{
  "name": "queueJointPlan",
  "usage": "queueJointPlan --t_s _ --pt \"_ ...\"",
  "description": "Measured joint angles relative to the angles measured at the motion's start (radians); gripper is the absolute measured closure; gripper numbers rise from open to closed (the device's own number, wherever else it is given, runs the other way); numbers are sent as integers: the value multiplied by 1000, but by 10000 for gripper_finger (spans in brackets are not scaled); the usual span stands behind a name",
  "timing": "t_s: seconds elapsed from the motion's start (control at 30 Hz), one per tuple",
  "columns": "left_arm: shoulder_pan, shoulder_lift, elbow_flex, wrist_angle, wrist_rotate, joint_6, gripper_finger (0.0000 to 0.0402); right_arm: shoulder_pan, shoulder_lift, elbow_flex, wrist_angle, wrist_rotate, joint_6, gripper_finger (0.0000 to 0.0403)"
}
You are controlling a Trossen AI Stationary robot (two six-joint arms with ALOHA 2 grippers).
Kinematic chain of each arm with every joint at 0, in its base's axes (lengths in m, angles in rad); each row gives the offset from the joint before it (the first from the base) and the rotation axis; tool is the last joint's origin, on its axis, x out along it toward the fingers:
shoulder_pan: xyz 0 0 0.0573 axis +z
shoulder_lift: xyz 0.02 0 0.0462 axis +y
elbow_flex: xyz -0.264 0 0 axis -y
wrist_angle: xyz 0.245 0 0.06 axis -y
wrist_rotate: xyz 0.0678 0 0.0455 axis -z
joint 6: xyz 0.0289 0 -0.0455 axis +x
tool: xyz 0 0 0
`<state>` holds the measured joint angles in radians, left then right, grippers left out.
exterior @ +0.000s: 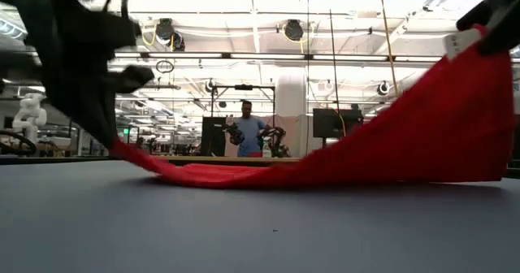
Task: Roll towel
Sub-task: Fold the red towel
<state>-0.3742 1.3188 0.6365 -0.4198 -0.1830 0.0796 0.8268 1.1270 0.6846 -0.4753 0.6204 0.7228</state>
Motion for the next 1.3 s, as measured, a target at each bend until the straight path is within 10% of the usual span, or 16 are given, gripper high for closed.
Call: queueJointPlan --t_s 0.43,0.87,1.3 --pt "-121 -108 37 29 228 -310 401 115 164 0 161 -1 26 403" --pt "-100 -107 33 -41 -38 -301 401 245 232 0 44 221 189 403" --pt "38 -106 -5 -13 -47 -303 401 247 232 -9 -133 210 469 403"
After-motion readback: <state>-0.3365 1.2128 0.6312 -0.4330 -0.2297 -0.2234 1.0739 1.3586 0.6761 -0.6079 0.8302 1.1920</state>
